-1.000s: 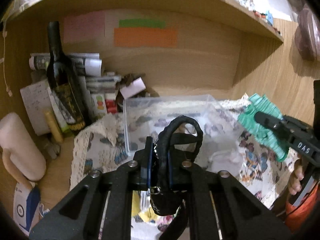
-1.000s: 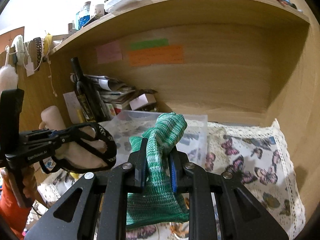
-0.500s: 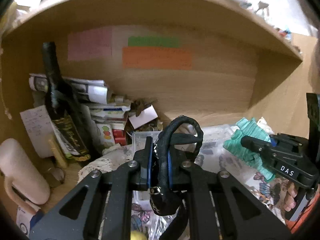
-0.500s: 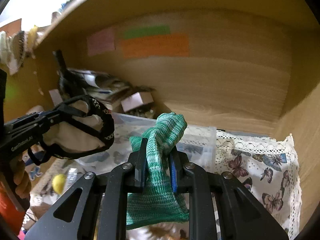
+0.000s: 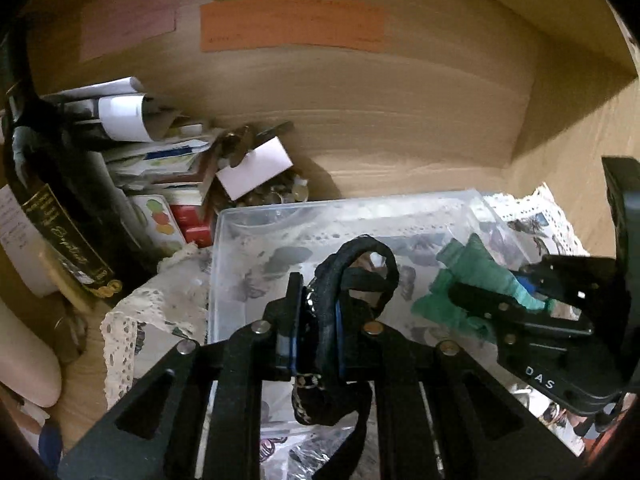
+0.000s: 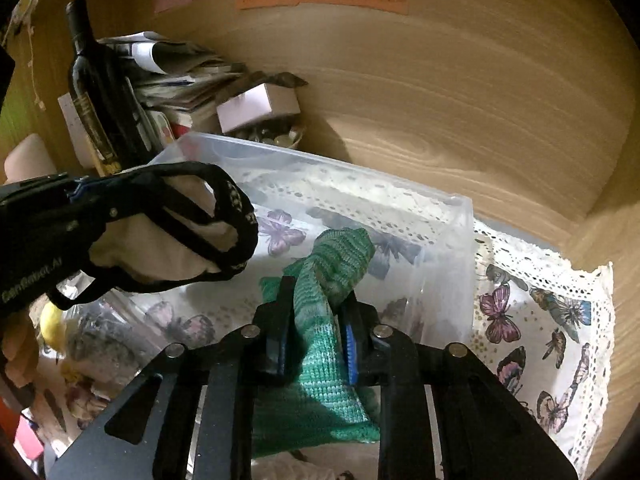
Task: Organize soft objects
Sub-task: 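Lower both held items into the clear plastic box and open both tools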
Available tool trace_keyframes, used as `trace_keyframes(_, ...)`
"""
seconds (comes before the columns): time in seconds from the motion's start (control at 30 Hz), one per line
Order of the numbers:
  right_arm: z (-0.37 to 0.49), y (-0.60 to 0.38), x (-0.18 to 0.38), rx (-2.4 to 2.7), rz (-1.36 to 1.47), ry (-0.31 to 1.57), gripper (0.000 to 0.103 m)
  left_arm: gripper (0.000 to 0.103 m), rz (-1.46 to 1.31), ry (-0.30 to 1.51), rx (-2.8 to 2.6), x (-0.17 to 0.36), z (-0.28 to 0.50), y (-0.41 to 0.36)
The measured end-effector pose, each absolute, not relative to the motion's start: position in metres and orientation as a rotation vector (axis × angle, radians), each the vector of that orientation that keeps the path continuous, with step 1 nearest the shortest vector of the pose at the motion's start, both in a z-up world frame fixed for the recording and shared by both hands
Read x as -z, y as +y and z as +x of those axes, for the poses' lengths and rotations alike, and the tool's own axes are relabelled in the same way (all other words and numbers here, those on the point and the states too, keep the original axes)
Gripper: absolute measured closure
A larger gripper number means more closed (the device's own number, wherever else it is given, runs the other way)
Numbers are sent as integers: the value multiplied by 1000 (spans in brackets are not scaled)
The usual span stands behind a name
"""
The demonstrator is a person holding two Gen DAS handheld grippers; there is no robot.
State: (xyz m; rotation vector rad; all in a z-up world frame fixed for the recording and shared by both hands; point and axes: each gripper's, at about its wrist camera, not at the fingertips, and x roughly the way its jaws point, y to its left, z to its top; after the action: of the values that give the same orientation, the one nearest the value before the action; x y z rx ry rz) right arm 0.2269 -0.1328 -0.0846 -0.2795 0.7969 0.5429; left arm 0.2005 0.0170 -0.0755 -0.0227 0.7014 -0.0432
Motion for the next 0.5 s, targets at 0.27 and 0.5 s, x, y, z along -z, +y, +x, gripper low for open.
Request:
trace_keyframes(0.27, 216, -141, 65, -534, -231, 733, 32, 42, -31, 685, 74, 65, 184, 16)
trace_keyframes(0.5, 180, -154, 28, -509, -235, 589, 19, 13, -25, 612, 65, 37, 153, 23)
